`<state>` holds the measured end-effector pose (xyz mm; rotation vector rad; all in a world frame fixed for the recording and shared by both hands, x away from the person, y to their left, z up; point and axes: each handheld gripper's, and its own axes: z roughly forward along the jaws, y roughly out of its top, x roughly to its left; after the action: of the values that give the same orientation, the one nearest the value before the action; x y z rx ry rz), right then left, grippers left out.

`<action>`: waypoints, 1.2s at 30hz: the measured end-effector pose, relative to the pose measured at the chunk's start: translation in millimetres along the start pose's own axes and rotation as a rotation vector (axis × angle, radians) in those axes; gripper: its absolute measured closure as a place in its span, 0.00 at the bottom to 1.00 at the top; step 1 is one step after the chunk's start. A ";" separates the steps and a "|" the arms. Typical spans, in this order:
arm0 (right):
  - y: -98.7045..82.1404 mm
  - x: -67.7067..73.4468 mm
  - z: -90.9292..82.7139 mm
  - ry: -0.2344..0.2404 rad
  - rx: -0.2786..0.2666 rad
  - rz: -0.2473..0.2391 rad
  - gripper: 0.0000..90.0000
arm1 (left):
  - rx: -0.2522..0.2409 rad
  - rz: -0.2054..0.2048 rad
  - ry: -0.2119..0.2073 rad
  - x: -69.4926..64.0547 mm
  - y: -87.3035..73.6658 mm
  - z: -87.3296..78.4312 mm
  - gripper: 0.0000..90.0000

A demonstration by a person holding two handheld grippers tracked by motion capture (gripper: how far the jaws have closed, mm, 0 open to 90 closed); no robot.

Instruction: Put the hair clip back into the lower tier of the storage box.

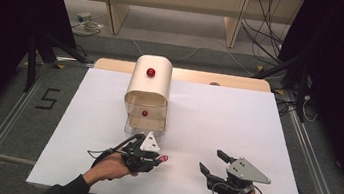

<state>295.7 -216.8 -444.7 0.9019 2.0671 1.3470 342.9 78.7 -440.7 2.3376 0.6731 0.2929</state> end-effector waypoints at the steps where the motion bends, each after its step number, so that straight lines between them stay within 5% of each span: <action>1: 0.0 0.0 0.0 0.000 0.000 0.000 0.34 | -0.005 -0.001 0.003 0.1 0.1 -0.7 0.82; 36: 0.1 -0.1 -0.6 -0.001 0.001 0.003 0.35 | -0.155 -0.017 0.087 7.5 4.2 -21.8 0.82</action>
<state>295.3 -217.2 -444.4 0.9059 2.0669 1.3464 342.7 92.1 -421.5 2.1808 0.6861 0.4260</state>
